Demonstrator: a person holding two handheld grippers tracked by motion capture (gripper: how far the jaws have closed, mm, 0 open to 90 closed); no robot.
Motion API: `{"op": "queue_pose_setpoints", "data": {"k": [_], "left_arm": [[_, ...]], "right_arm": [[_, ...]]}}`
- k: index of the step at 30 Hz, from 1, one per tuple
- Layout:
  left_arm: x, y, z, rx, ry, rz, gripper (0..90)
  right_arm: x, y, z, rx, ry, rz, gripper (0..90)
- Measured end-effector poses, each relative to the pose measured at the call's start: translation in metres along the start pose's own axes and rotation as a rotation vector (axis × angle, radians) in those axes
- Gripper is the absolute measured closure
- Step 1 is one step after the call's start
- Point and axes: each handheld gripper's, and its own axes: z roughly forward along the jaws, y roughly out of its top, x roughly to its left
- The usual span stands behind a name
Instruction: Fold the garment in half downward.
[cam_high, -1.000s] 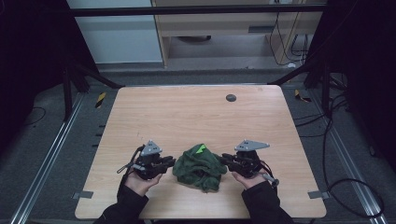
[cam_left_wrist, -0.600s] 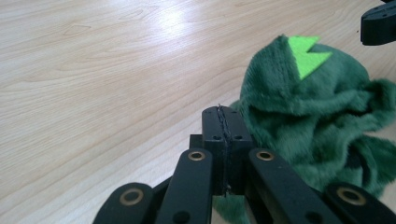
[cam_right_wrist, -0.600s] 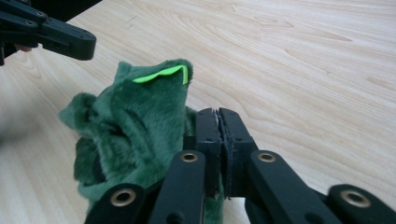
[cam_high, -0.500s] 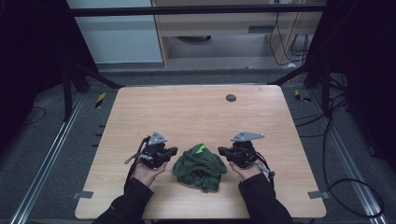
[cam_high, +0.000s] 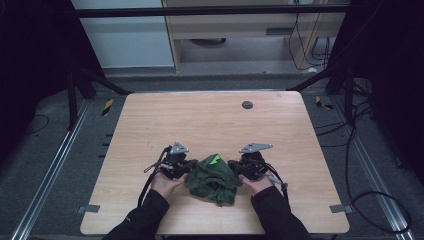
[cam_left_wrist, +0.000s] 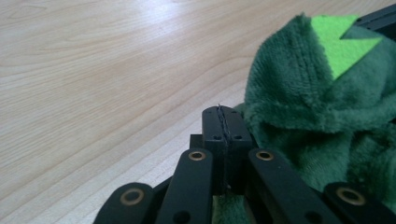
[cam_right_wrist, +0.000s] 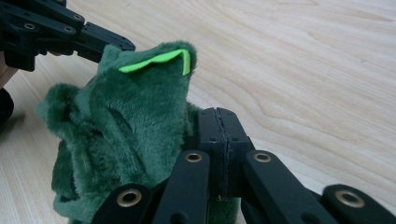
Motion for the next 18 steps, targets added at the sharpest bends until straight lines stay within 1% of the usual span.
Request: {"op": "queue_pose_setpoints", "data": {"k": [4, 8, 13, 18], "left_arm": [[-0.002, -0.001, -0.002, -0.005, -0.013, 0.004, 90.0], [-0.004, -0.001, -0.008, -0.021, -0.033, 0.007, 90.0], [-0.008, -0.001, -0.016, -0.035, -0.056, 0.02, 90.0], [-0.014, -0.003, -0.023, -0.037, -0.072, 0.037, 90.0]], "right_arm": [[0.002, 0.0, 0.0, 0.002, 0.014, -0.003, 89.9], [0.005, -0.001, -0.002, -0.003, 0.022, -0.014, 89.9], [0.009, -0.001, -0.007, -0.015, 0.038, -0.015, 89.9], [0.013, -0.001, -0.01, -0.02, 0.046, -0.022, 89.9]]}}
